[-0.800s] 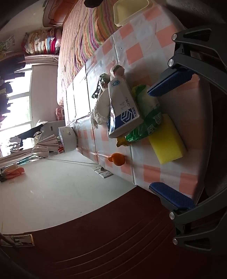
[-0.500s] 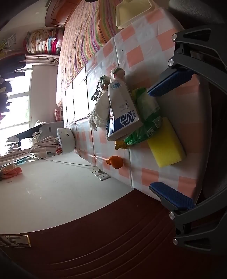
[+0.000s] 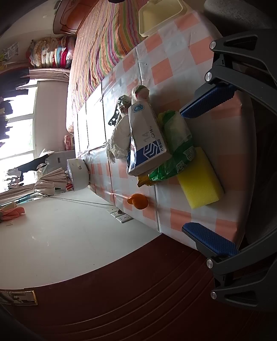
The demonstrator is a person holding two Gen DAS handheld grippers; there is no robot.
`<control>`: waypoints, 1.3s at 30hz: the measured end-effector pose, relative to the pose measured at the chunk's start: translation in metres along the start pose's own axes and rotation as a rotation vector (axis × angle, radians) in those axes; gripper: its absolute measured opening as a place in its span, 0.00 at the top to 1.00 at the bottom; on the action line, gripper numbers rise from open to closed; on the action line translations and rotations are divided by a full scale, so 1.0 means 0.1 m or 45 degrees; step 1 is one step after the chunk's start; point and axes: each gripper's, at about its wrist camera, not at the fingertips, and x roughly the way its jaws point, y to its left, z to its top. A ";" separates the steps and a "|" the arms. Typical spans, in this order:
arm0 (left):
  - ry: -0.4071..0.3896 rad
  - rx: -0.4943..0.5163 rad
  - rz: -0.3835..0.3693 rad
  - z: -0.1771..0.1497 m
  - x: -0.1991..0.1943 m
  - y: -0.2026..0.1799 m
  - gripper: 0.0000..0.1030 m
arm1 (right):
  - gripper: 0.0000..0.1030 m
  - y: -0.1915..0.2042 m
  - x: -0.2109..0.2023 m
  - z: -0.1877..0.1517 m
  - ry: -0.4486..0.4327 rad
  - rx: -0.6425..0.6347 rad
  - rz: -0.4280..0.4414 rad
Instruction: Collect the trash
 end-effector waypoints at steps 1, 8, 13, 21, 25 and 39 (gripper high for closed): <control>0.002 -0.001 -0.003 0.00 0.01 0.00 0.07 | 0.06 0.00 0.00 0.00 0.003 0.000 -0.004; 0.006 0.003 -0.009 -0.01 0.01 -0.04 0.07 | 0.06 -0.04 -0.01 -0.02 0.011 0.014 -0.004; 0.017 0.015 -0.013 -0.01 0.02 -0.06 0.07 | 0.06 -0.05 0.00 -0.03 0.011 0.015 -0.005; 0.030 0.021 -0.015 -0.01 0.04 -0.08 0.07 | 0.06 -0.11 0.00 -0.07 0.019 0.027 -0.010; 0.033 0.028 -0.018 -0.01 0.04 -0.11 0.07 | 0.06 -0.15 0.00 -0.09 0.023 0.038 -0.007; 0.045 0.051 -0.024 -0.02 0.05 -0.17 0.07 | 0.06 -0.19 -0.01 -0.11 0.031 0.047 -0.008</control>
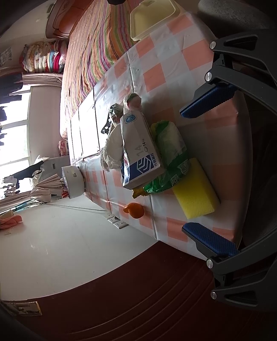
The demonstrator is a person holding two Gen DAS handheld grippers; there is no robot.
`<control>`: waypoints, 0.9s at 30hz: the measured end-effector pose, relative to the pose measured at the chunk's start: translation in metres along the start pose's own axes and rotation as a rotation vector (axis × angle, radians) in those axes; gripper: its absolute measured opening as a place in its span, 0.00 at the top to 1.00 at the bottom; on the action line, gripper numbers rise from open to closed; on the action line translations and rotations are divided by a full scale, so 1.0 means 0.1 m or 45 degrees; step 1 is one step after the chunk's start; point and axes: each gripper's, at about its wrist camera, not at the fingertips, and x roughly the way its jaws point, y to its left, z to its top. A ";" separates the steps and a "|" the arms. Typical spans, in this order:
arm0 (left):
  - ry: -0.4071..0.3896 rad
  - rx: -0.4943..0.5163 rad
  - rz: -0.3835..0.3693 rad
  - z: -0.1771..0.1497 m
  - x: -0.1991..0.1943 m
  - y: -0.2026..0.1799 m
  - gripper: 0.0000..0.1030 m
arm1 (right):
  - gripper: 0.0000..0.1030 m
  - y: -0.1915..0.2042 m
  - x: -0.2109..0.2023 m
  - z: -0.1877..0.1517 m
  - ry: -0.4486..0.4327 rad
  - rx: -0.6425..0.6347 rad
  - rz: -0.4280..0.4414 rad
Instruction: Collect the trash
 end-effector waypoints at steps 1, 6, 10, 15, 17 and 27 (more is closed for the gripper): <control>0.000 0.001 0.000 0.00 0.00 0.00 0.07 | 0.06 0.00 0.00 0.00 0.001 0.000 -0.001; 0.005 0.008 -0.002 0.00 0.02 -0.01 0.07 | 0.06 0.00 0.01 0.00 0.005 -0.001 0.003; 0.008 0.009 -0.003 -0.01 0.03 -0.01 0.07 | 0.06 0.02 0.02 0.00 0.008 -0.005 0.007; 0.013 0.006 -0.001 -0.01 0.04 -0.01 0.07 | 0.06 0.04 0.04 -0.01 0.015 -0.011 0.015; 0.016 0.005 -0.004 -0.01 0.05 -0.01 0.07 | 0.06 0.04 0.05 -0.01 0.017 -0.010 0.018; 0.023 0.001 -0.004 -0.01 0.07 0.01 0.07 | 0.06 0.08 0.08 -0.01 0.028 -0.031 0.035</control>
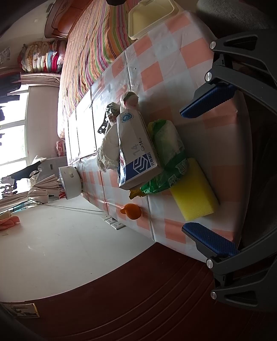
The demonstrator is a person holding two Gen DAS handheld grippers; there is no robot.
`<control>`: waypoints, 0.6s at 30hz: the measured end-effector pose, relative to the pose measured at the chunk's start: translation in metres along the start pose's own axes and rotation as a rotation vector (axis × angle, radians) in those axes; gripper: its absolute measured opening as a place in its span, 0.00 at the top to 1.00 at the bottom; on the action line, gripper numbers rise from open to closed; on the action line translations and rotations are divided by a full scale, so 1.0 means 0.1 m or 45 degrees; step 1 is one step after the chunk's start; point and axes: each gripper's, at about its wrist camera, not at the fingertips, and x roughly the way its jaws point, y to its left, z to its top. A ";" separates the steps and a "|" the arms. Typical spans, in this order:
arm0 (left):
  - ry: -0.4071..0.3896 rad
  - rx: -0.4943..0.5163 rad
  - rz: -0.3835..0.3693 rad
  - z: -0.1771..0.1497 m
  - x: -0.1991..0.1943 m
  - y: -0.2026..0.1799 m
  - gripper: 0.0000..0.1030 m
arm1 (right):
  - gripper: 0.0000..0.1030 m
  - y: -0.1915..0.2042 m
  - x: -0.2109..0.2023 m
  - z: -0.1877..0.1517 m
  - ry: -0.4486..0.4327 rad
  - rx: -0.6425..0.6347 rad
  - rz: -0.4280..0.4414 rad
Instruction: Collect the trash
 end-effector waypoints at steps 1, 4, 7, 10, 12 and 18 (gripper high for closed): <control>0.000 -0.001 0.000 0.00 0.00 0.00 0.07 | 0.06 0.01 0.00 0.00 0.000 -0.003 0.002; 0.001 -0.001 0.001 -0.01 0.00 0.01 0.07 | 0.06 0.02 0.01 0.00 0.001 -0.009 0.008; 0.001 -0.005 0.000 -0.01 -0.01 0.02 0.07 | 0.06 0.04 0.01 0.01 0.001 -0.020 0.011; 0.005 -0.011 0.001 -0.01 0.00 0.05 0.07 | 0.06 0.07 0.01 0.02 0.004 -0.025 0.018; 0.009 -0.015 0.000 -0.01 0.01 0.07 0.07 | 0.06 0.08 0.02 0.01 0.007 -0.028 0.018; 0.019 -0.027 0.003 -0.02 0.06 0.11 0.07 | 0.06 0.10 0.06 0.00 0.013 -0.031 0.020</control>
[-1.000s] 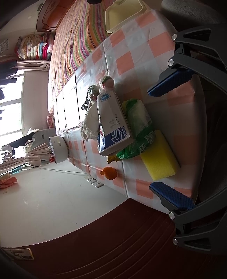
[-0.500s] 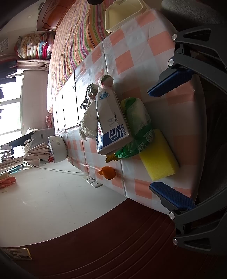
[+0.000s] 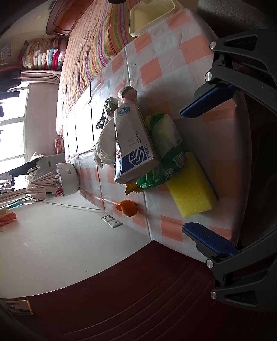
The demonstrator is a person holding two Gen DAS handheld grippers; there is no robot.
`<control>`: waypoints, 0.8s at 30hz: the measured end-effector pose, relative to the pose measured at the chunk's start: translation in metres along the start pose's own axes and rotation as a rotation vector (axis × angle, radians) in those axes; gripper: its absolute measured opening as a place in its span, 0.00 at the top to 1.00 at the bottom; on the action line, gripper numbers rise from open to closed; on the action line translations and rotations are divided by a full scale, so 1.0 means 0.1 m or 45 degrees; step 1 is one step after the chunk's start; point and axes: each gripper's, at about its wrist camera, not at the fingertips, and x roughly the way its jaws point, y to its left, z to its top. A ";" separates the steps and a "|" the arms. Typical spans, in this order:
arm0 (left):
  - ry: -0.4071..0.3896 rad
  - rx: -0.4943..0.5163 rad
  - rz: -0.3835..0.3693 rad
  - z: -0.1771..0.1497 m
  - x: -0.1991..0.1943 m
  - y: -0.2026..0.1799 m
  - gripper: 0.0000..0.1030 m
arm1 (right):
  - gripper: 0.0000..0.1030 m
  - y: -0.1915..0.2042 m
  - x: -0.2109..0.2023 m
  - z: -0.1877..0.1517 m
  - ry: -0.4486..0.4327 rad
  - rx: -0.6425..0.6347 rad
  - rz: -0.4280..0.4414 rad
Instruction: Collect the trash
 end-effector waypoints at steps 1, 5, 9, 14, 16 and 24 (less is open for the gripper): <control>0.002 -0.003 0.000 0.00 0.01 0.01 0.07 | 0.06 0.00 0.01 0.00 0.002 0.001 0.002; 0.009 -0.014 -0.002 0.00 0.03 0.04 0.07 | 0.06 0.01 0.02 0.00 0.007 -0.005 0.002; 0.011 -0.019 0.000 0.00 0.05 0.05 0.07 | 0.06 0.03 0.02 0.00 0.004 -0.005 0.004; 0.016 -0.025 0.000 0.00 0.07 0.07 0.07 | 0.06 0.05 0.03 0.00 0.007 -0.011 0.008; 0.017 -0.028 0.000 -0.01 0.07 0.07 0.07 | 0.06 0.05 0.04 0.00 0.009 -0.012 0.010; 0.017 -0.037 0.001 0.00 0.08 0.11 0.07 | 0.06 0.08 0.07 0.01 0.006 -0.019 0.019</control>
